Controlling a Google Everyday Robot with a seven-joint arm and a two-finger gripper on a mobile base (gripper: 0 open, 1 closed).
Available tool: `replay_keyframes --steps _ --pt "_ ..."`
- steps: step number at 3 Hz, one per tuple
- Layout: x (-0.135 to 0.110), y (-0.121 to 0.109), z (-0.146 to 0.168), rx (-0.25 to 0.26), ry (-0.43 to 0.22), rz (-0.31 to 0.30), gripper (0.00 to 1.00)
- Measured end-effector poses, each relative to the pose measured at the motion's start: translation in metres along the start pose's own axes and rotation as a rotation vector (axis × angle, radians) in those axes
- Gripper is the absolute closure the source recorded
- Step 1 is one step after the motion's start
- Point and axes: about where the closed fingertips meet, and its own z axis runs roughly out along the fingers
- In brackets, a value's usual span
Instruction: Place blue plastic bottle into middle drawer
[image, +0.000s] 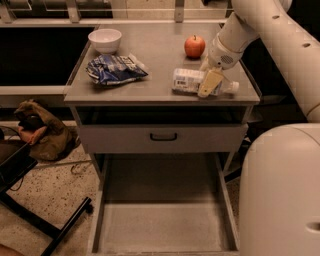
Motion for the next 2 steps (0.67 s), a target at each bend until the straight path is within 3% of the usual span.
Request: replay_keyframes --steps 2 --pt "-0.0002 -0.0001 0.0004 0.000 0.000 0.000 0.88"
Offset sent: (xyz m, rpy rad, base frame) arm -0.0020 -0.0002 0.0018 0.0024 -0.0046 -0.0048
